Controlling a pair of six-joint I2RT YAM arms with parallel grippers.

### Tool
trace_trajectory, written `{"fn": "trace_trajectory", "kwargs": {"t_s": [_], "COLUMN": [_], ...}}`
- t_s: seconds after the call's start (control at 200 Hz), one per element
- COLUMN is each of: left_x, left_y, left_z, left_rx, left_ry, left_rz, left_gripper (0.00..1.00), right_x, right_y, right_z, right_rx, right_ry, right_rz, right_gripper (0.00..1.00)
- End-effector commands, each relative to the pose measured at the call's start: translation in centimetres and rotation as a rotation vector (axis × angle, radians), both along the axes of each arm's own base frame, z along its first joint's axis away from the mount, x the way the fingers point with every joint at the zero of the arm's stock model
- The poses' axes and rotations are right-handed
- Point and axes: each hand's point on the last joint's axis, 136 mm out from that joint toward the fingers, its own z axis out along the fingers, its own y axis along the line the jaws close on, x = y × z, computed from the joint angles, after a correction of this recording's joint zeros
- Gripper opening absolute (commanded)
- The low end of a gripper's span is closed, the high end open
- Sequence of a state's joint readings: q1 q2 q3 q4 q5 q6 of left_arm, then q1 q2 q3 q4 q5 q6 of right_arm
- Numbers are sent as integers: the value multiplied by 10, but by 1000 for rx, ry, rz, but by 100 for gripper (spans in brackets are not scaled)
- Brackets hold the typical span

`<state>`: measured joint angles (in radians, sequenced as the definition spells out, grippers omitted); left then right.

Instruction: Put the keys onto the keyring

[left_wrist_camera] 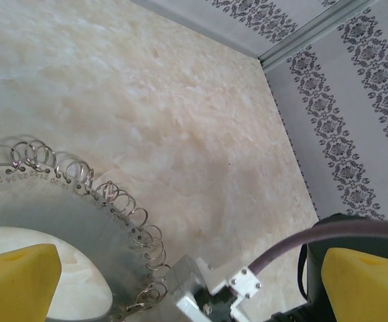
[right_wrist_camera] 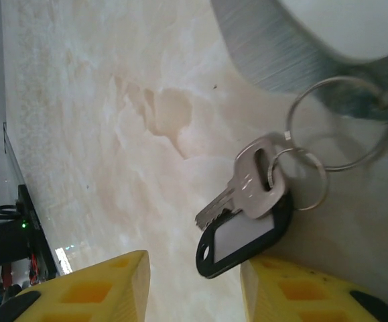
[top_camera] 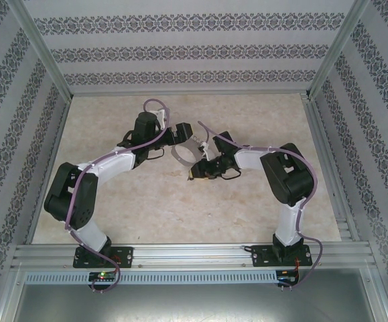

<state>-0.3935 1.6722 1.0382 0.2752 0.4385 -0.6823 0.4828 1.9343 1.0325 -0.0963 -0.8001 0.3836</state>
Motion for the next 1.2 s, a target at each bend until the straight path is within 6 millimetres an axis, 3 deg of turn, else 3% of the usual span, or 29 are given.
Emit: {"fn": "trace_trajectory", "kwargs": {"t_s": [0.0,0.205,0.445,0.749,0.944,1.194], "left_x": [8,8,6,-6,-21,-40], "left_y": [-7,-6,-6,3,22,67], "left_z": [19,20,28,63,101,128], "left_rx": [-32,-31,-26,39,130,316], "left_ry": [-57,-63,-80,-175,-284,-407], "left_rz": [8,8,1,-11,12,142], "left_gripper": [100,100,100,100,100,100], "right_x": [-4,-13,-33,-12,17,60], "right_y": [5,2,-17,-52,-95,-192], "right_z": [15,38,71,138,189,232], "right_rx": [26,46,47,71,51,-166], "right_ry": [-13,-45,-111,-290,-484,-780], "right_rz": [6,20,15,-101,-251,-646], "right_gripper": [43,47,52,62,78,95]}}
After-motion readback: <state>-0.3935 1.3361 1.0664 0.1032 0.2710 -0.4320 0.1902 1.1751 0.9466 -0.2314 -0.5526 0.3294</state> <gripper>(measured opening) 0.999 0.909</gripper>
